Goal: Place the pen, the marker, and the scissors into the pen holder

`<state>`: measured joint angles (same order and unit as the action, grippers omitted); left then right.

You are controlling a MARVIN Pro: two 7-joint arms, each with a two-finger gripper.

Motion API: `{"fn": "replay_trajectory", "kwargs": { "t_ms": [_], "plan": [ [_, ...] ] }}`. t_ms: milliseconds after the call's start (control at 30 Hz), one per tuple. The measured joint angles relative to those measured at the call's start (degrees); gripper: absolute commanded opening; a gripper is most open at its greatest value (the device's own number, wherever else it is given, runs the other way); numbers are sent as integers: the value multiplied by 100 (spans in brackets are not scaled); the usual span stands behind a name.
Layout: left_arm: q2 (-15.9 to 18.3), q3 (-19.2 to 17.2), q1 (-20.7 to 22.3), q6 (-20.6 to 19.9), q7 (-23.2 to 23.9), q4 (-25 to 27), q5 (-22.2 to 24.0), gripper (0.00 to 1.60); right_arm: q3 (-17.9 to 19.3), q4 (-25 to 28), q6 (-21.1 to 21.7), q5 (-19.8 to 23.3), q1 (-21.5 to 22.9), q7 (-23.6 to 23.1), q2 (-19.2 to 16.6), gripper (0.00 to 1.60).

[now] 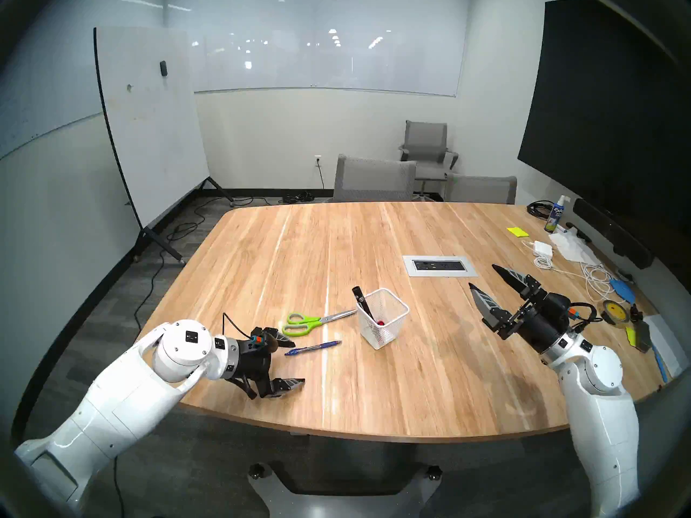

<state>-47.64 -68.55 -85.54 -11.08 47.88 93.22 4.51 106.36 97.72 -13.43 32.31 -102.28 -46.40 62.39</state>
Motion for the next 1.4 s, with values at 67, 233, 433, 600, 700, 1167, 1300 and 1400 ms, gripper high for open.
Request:
{"fn": "replay_trajectory", "kwargs": {
  "t_ms": [67, 233, 433, 600, 700, 1167, 1300, 1400],
  "plan": [
    [-36, 21, 47, 14, 4, -64, 19, 160, 0, 0, 0, 0, 0, 0, 0, 160],
    [-115, 91, 157, 35, 48, -210, 74, 160, 0, 0, 0, 0, 0, 0, 0, 160],
    [-199, 156, 290, 51, 116, -382, 136, 160, 0, 0, 0, 0, 0, 0, 0, 160],
    [-273, 208, 402, 49, 166, -526, 195, 160, 0, 0, 0, 0, 0, 0, 0, 160],
    [-317, 231, 462, 20, 195, -613, 243, 160, 0, 0, 0, 0, 0, 0, 0, 160],
    [-431, 376, 666, -21, 254, -837, 334, 35, 0, 0, 0, 0, 0, 0, 0, 160],
    [-432, 392, 696, -17, 253, -850, 325, 0, 0, 0, 0, 0, 0, 0, 0, 160],
    [-420, 399, 710, -7, 255, -857, 320, 0, 0, 0, 0, 0, 0, 0, 0, 160]
  ]
}}
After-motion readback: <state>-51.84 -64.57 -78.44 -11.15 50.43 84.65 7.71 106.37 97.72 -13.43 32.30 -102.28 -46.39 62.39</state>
